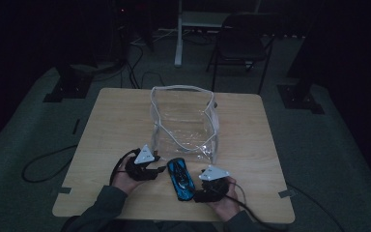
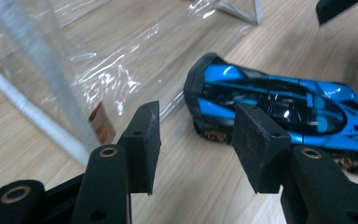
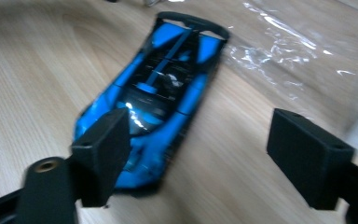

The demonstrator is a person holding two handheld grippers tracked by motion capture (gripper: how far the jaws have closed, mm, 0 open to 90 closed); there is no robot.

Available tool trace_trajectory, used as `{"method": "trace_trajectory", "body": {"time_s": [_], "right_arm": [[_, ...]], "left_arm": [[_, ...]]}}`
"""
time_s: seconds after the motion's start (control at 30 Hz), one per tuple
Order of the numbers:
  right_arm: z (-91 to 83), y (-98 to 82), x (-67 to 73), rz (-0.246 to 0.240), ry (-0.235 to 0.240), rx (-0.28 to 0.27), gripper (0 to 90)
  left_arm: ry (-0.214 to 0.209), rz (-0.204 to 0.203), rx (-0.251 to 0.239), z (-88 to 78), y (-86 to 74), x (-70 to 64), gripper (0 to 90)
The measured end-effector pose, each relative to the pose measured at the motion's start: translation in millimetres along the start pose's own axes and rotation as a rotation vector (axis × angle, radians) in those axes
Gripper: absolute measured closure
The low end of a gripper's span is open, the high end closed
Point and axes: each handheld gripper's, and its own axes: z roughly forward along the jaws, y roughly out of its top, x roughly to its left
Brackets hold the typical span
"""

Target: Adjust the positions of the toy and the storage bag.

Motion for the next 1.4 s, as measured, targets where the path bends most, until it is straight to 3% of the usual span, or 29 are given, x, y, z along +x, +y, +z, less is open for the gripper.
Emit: {"method": "trace_trajectory", "body": {"time_s": [0.1,0.4,0.43,0.5,0.57,0.63,0.7,0.87,0.97,1.13,1.2,1.23,1.33,1.4], "right_arm": [[15.4,0.3,14.9,-0.007,0.035,-0.009,15.8],[36.9,6.0,42.1,-0.057,-0.025,0.013,10.8],[40.5,5.5,46.0,-0.094,-0.056,0.024,10.8],[40.0,4.6,45.4,-0.112,-0.096,0.041,10.7],[39.2,3.0,42.8,-0.099,-0.083,0.046,10.7],[37.1,-2.7,37.2,-0.071,-0.058,0.059,10.9],[35.3,-3.7,36.1,-0.089,-0.06,0.068,10.9],[27.4,-6.1,27.7,-0.139,-0.089,0.092,12.6],[19.6,-9.0,15.1,-0.166,-0.139,0.105,13.5],[6.8,-17.6,-16.6,-0.109,-0.193,0.119,15.0],[4.4,-19.7,-22.4,-0.098,-0.202,0.121,16.1],[1.1,-23.3,-34.7,-0.081,-0.22,0.123,17.3],[-1.3,-26.7,-50.7,-0.023,-0.18,0.124,24.3],[-0.7,-27.8,-57.2,-0.005,-0.123,0.126,30.9]], "left_arm": [[-0.007,0.005,-0.002,6.6,5.5,0.3,52.2],[-0.012,0.024,0.011,24.0,17.0,-0.4,52.3],[-0.012,0.034,0.015,24.6,17.9,-0.3,52.2],[-0.016,0.033,0.013,26.2,19.1,-0.5,51.7],[-0.018,0.034,0.016,26.7,19.5,-0.2,51.6],[-0.02,0.038,0.021,27.6,19.9,0.3,51.5],[-0.017,0.043,0.024,27.4,19.9,0.1,51.3],[-0.021,0.047,0.024,27.4,20.7,0.0,51.0],[-0.026,0.052,0.027,28.5,20.9,-0.5,50.9],[-0.037,0.054,0.034,32.8,20.7,-3.2,50.7],[-0.042,0.057,0.036,34.5,20.4,-4.1,50.5],[-0.043,0.055,0.038,35.2,20.1,-4.8,50.4],[-0.048,0.059,0.041,35.9,19.3,-5.9,50.1],[-0.052,0.063,0.042,36.2,18.4,-6.9,49.8]]}}
